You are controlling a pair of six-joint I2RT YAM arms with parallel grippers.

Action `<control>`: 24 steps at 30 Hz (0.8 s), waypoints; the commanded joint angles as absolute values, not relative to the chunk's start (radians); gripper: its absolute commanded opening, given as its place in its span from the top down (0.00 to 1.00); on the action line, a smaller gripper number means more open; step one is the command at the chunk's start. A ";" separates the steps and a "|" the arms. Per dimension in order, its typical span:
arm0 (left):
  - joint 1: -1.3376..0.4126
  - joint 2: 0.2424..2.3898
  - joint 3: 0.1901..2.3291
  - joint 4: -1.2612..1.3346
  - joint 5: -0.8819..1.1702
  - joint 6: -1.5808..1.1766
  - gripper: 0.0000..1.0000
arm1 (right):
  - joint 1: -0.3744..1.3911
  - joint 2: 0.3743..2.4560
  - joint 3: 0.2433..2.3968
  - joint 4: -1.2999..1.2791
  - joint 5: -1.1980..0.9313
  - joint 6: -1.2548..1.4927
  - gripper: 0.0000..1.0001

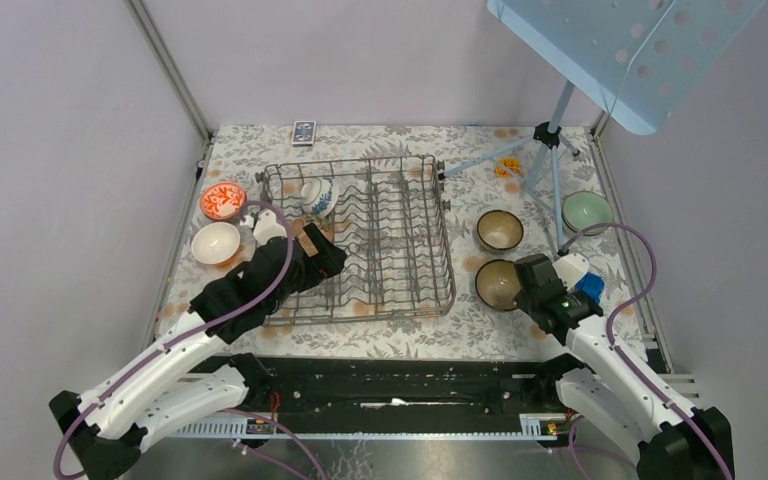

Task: Unload the bowls from the dish rack
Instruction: Place the bowl at the center of the board.

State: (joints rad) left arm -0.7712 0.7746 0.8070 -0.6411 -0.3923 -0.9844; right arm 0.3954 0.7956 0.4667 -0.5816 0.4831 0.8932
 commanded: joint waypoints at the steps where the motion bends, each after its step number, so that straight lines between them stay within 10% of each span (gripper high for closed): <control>1: -0.769 0.778 0.807 -0.604 -0.395 -0.992 0.01 | 0.385 0.796 0.474 -0.502 0.499 0.929 0.99; 19: -0.768 0.780 0.821 -0.621 -0.418 -0.972 0.01 | 0.384 0.714 0.582 -0.628 0.421 0.845 0.27; 24: -0.768 0.785 0.857 -0.646 -0.475 -0.931 0.01 | 0.385 0.660 0.733 -0.708 0.292 0.728 0.21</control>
State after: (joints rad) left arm -0.7712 0.7856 0.8074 -0.6430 -0.4099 -0.9726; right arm 0.3897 0.7036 0.5907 -0.6395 0.4000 0.8303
